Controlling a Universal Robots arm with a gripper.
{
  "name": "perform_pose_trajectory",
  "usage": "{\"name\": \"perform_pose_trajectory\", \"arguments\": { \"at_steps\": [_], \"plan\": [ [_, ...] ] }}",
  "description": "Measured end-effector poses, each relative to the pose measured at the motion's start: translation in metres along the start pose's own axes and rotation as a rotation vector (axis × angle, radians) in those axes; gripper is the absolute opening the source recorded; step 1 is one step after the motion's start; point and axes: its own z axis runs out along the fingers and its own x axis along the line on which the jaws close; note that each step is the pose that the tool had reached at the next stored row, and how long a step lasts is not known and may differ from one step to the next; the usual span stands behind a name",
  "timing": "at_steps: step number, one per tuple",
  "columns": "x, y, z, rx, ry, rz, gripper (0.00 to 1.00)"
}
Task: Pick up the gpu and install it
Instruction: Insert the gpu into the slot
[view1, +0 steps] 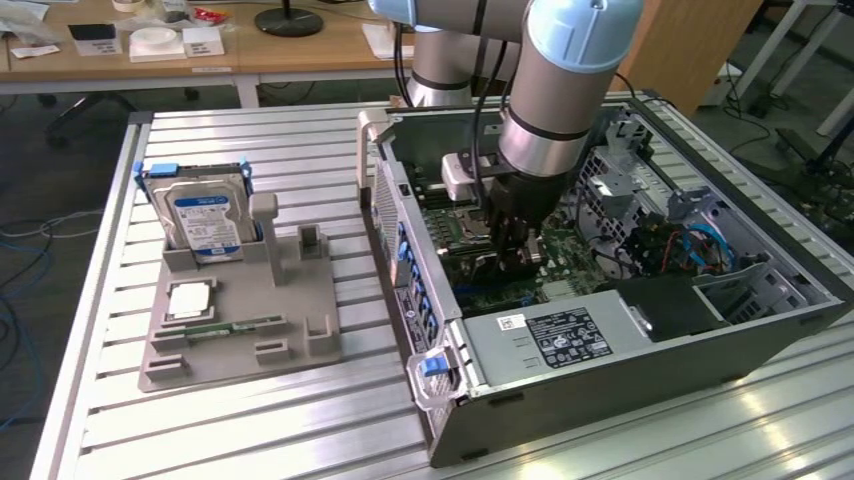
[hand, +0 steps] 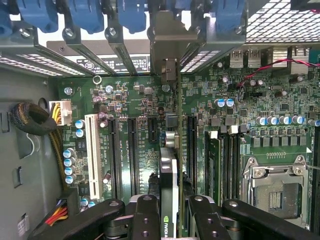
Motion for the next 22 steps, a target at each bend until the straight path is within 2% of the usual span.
{"name": "perform_pose_trajectory", "arguments": {
  "at_steps": [22],
  "plan": [
    [-0.0015, 0.0001, 0.0004, -0.0004, -0.0003, -0.01, 0.27]
  ]
}}
